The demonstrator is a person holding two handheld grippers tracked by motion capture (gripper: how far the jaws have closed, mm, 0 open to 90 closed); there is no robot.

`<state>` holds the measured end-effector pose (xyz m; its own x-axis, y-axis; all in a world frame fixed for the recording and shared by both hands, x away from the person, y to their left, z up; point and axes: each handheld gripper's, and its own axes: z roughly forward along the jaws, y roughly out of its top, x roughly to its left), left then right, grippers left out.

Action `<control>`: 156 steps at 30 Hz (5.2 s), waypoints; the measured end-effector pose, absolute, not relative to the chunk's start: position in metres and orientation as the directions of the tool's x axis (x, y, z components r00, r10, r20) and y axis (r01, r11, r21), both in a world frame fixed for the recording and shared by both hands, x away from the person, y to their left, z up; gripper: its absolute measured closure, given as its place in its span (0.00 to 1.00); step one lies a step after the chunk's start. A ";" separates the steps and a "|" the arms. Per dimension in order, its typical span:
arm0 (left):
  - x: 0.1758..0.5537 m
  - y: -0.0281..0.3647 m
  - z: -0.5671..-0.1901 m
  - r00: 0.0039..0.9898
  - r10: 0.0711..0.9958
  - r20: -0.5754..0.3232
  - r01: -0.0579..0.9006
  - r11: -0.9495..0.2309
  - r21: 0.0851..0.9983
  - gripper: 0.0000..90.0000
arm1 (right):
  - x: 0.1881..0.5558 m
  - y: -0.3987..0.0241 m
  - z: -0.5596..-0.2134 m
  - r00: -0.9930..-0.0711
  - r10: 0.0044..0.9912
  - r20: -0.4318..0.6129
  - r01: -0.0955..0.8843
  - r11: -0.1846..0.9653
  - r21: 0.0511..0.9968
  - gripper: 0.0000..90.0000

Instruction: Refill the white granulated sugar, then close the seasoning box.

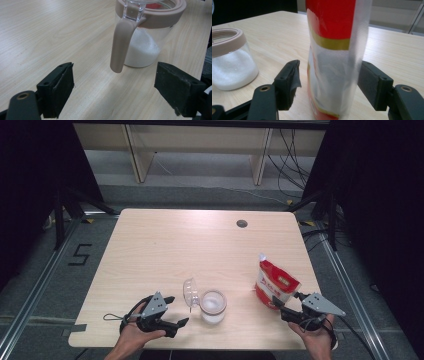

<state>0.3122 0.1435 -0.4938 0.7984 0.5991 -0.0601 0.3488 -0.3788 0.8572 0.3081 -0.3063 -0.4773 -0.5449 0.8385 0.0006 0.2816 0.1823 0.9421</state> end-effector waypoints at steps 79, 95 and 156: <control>0.304 0.141 -0.457 0.811 0.585 -0.016 0.270 -0.350 0.897 0.99 | 0.256 -0.301 -0.479 -0.521 0.852 -0.045 0.383 0.281 0.880 0.34; 0.302 0.131 -0.452 0.821 0.572 -0.008 0.239 -0.330 0.913 0.99 | 0.255 -0.299 -0.479 -0.524 0.851 -0.029 0.410 0.282 0.867 0.34; 0.289 0.149 -0.481 0.766 0.633 -0.111 0.395 -0.328 0.858 0.21 | 0.259 -0.302 -0.482 -0.512 0.859 -0.013 0.414 0.260 0.872 0.21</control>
